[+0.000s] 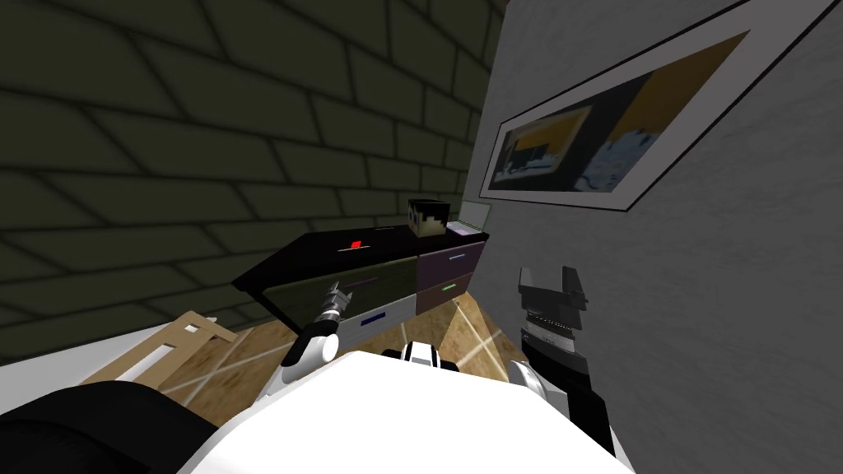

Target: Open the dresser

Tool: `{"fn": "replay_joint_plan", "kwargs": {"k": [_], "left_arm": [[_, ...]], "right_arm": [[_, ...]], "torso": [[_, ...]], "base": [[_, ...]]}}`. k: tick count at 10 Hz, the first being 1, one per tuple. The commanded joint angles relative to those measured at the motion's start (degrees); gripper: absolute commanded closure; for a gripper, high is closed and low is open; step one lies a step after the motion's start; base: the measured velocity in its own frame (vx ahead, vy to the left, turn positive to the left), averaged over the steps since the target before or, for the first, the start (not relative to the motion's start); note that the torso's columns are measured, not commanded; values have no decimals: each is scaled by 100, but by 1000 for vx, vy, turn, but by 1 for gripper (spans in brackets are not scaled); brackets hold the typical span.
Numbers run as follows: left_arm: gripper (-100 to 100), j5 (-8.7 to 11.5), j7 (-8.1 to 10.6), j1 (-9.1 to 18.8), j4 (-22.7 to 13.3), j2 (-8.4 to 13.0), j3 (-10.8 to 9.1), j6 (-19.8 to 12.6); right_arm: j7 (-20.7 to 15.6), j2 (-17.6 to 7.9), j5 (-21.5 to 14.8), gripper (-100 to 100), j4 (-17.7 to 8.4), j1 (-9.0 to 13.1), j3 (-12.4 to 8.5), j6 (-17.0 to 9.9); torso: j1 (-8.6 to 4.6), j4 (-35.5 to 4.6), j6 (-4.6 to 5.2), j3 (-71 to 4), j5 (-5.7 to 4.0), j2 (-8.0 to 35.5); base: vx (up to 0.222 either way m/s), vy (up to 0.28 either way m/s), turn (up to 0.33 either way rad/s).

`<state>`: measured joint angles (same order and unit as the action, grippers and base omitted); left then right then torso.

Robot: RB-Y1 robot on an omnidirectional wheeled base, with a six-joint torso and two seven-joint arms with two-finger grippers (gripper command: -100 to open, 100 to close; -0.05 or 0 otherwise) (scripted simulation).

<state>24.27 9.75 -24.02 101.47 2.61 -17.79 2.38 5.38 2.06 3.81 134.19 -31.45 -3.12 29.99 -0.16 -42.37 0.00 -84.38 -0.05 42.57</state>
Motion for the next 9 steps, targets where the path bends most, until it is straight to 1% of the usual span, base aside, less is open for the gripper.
{"fn": "replay_joint_plan", "kwargs": {"k": [1,2,3,4,5,7,8,9], "left_arm": [[-100,5,1,24,5,-6,-31,-40],[-100,1,-3,11,8,-13,-17,-24],[100,1,-3,13,11,-13,-19,-29],[100,14,0,-49,86,-18,1,-43],[100,23,1,-87,141,-19,10,-49],[100,41,4,-163,250,-22,30,-62],[100,32,-1,-154,160,-44,63,-118],[100,41,-5,-229,216,-62,96,-100]], "right_arm": [[0,0,0,0,0,0,0,0],[0,-1,0,0,0,-1,-1,0],[0,-1,0,0,0,-1,-1,0],[0,0,0,0,0,-1,0,0],[0,0,0,0,0,0,0,0],[0,1,0,0,0,3,1,0],[0,1,0,0,0,2,1,0],[0,0,0,0,0,1,1,0]], "torso": [[12,4,-1,-10,3,-16],[33,14,0,-32,9,-54],[24,15,-1,-30,9,-43],[11,4,-3,-16,-1,-22],[-27,-27,-18,10,-35,34],[-20,-35,-27,31,-35,64],[-17,-36,-29,14,-42,39],[2,-27,-20,-15,-40,-8]], "base": [[89,43,-13],[56,29,-7],[6,3,-3],[-89,-72,-25],[-165,-83,22],[-191,-105,2],[-72,-60,-5],[-104,-55,0]]}}
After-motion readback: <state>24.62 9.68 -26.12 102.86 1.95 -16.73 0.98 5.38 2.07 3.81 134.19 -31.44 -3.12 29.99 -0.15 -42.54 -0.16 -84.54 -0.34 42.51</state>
